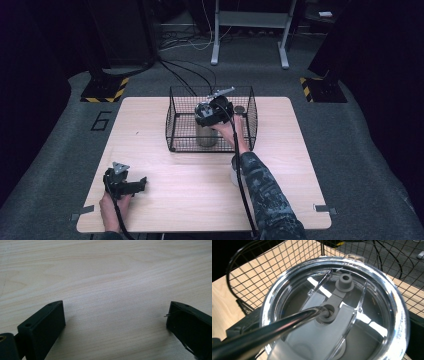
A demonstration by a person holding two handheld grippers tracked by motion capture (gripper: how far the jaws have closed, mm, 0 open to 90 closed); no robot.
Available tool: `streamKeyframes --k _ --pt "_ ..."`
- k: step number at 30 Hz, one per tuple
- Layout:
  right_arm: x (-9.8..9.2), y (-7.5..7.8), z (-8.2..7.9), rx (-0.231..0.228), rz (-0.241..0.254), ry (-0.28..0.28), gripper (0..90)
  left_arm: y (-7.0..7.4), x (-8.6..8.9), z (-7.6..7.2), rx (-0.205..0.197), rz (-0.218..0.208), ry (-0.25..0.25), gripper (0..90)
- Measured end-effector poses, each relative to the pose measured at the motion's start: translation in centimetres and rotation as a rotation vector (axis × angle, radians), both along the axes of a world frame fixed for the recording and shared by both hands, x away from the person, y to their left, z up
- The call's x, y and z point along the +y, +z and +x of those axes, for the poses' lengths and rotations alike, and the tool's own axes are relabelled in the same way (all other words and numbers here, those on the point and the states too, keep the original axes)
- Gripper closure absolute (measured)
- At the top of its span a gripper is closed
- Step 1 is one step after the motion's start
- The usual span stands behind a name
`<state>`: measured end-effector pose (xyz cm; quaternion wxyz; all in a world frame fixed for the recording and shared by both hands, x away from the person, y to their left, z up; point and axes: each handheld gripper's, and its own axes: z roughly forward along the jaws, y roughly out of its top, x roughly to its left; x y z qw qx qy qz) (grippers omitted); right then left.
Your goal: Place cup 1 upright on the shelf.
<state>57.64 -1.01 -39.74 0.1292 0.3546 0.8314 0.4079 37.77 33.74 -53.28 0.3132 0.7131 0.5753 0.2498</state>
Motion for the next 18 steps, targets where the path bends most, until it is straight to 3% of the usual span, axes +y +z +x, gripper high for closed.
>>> streamKeyframes --k 7,18 --pt "-0.6 0.4 -0.9 -0.033 -0.011 0.001 0.0 0.0 0.0 0.0 0.004 0.006 -0.005 2.1" --pt "-2.1 1.2 -2.2 -0.047 0.033 0.039 0.0 0.0 0.1 0.0 0.004 0.008 -0.005 2.1"
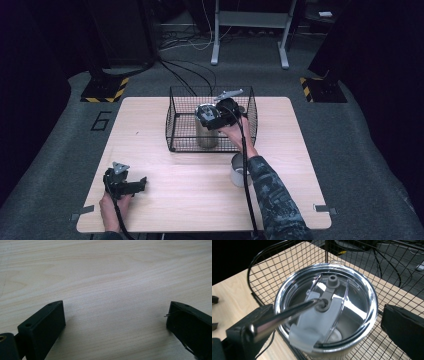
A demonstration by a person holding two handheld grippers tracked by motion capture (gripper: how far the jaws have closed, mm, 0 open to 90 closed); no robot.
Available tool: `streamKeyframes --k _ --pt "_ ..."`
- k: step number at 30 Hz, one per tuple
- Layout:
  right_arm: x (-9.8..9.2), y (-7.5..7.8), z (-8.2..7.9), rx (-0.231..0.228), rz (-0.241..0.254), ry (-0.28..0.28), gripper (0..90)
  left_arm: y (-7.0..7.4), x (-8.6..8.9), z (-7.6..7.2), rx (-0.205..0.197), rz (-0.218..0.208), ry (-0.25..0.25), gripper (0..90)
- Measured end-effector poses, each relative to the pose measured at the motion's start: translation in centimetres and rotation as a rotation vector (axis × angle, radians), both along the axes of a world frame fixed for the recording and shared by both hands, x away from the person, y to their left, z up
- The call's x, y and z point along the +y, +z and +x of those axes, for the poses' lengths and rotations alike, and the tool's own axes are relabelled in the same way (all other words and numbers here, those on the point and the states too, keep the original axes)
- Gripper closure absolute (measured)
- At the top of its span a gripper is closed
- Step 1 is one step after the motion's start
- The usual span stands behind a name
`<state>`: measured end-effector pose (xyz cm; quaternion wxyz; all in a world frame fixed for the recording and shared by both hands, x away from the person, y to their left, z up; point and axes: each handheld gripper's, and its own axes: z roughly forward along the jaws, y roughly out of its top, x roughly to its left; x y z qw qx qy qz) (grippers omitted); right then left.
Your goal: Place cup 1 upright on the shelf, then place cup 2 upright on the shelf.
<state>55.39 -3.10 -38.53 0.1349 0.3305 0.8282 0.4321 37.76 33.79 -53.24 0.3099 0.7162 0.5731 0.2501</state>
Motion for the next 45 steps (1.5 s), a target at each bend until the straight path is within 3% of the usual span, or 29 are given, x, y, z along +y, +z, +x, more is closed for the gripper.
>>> streamKeyframes --k 5,7,17,27,37,45 --pt "-0.9 0.1 -0.5 -0.008 0.000 0.022 0.0 0.0 0.0 0.0 -0.003 -0.007 0.003 2.1" --pt "-1.3 0.2 -1.0 0.008 0.019 0.010 0.0 0.0 0.0 0.0 -0.003 -0.007 0.004 2.1" --pt "-3.6 1.4 -3.0 -0.017 0.041 0.032 0.0 0.0 0.0 0.0 -0.003 -0.004 0.003 2.1" --pt "-5.6 2.2 -6.0 -0.026 0.014 0.065 0.0 0.0 0.0 0.0 0.001 0.000 -0.001 2.1" --pt "-8.4 1.5 -9.2 -0.023 0.030 0.038 0.0 0.0 0.0 0.0 0.000 0.000 0.000 2.2" --pt "-10.7 -0.3 -11.7 -0.005 0.044 -0.002 0.0 0.0 0.0 0.0 0.000 0.000 0.001 2.2"
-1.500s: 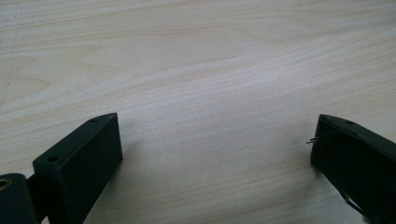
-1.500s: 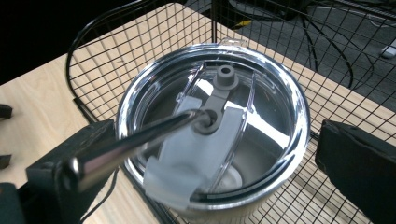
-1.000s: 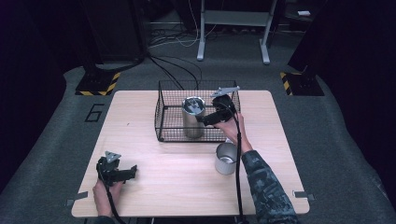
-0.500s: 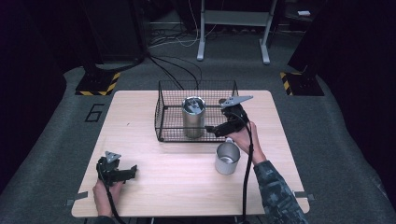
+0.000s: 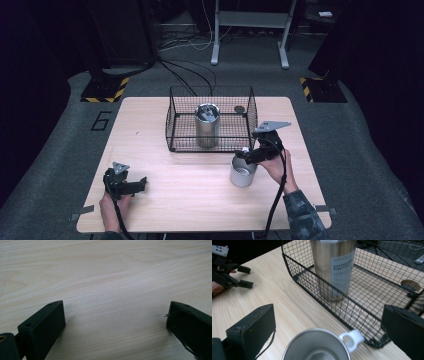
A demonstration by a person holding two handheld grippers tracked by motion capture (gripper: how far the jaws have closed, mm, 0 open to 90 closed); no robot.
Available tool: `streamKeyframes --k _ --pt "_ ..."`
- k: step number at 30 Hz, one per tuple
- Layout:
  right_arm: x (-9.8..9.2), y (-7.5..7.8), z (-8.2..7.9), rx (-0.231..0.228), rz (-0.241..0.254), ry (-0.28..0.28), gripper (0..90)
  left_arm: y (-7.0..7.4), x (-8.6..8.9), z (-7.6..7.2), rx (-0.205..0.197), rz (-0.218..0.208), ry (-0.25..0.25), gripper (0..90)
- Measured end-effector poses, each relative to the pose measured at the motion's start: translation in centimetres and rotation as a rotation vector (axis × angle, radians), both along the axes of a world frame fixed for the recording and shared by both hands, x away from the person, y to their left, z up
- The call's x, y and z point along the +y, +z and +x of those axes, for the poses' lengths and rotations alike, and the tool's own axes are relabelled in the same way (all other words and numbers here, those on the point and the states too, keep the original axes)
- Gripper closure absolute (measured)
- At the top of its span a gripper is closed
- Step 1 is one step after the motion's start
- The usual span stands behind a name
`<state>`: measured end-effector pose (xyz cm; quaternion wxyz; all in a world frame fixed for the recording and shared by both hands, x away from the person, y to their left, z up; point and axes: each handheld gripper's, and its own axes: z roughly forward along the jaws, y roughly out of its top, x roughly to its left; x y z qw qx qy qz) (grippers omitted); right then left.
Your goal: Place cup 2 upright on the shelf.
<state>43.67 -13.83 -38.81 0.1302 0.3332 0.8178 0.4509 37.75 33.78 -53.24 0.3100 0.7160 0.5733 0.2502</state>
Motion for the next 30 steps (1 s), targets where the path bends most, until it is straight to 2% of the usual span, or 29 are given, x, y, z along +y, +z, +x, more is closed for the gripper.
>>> streamKeyframes --k 5,11,16,21,30 --pt "-0.6 -1.1 -1.6 -0.011 -0.005 0.009 0.0 0.0 0.0 0.0 0.000 0.000 0.000 2.2" --pt "-0.6 -2.4 -2.5 -0.009 -0.033 0.036 0.0 0.0 0.0 0.0 0.000 0.000 0.000 2.2" --pt "-0.4 -3.4 -2.6 -0.008 -0.044 0.068 0.0 0.0 0.0 0.0 0.000 0.000 0.000 2.2" --pt "-0.3 -4.4 -2.3 0.004 -0.061 0.071 0.0 0.0 0.0 0.0 -0.004 -0.006 0.005 2.2" --pt "0.0 -4.9 -2.3 0.003 -0.099 0.069 0.0 0.0 0.0 0.0 -0.004 -0.006 0.005 2.2"
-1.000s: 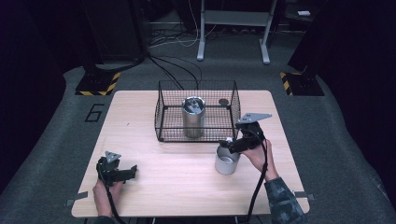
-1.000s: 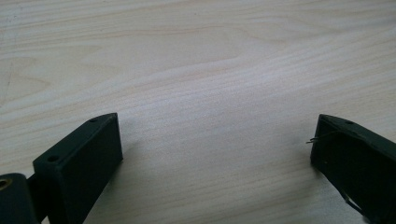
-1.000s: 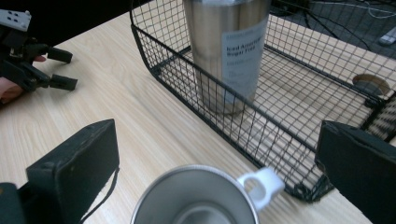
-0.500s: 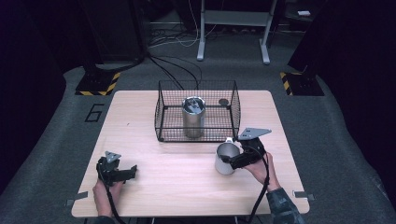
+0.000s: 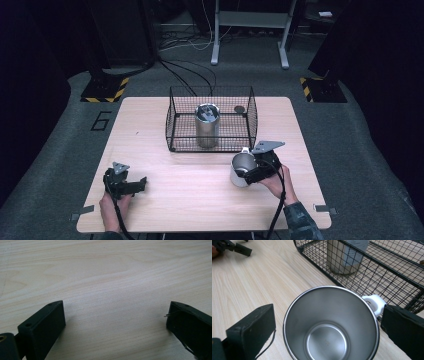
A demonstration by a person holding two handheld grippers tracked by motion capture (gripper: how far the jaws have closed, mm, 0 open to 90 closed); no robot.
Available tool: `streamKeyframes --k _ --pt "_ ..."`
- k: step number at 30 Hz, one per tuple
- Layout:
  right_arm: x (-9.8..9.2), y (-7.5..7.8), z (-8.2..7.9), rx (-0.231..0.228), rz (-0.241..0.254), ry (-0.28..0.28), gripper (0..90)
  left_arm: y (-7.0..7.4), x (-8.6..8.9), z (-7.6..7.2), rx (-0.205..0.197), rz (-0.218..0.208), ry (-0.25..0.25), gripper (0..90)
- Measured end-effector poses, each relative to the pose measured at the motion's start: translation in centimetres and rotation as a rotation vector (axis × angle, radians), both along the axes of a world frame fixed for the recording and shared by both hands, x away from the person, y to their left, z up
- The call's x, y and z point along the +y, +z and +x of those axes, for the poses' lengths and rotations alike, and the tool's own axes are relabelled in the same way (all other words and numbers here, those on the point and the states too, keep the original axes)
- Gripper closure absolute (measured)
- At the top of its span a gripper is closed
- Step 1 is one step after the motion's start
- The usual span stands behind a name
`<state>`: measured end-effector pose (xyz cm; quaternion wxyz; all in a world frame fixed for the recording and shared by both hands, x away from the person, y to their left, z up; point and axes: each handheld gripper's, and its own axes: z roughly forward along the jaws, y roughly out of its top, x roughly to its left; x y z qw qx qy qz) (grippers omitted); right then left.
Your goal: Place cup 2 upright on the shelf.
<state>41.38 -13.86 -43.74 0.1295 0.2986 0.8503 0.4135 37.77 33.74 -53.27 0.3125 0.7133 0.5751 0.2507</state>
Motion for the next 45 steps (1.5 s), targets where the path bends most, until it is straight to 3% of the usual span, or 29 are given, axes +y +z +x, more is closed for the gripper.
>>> streamKeyframes --k 12,22,27,34,45 --pt "0.7 -0.5 0.2 -0.004 -0.069 -0.010 2.7 0.0 0.0 0.0 0.000 0.000 0.000 2.2" --pt "0.9 -0.8 0.2 -0.021 -0.082 -0.023 4.7 0.0 0.0 0.0 0.000 0.000 0.000 2.1" --pt "1.1 -1.0 0.2 -0.016 -0.114 -0.023 5.0 0.0 0.0 0.0 0.003 0.004 -0.003 2.2" --pt "1.1 -1.1 0.0 -0.036 -0.110 -0.025 5.6 0.0 0.0 0.0 0.000 0.000 0.000 2.2" --pt "1.5 -0.7 -0.2 -0.012 -0.100 -0.026 5.8 0.0 0.0 0.0 0.000 0.000 0.000 2.2"
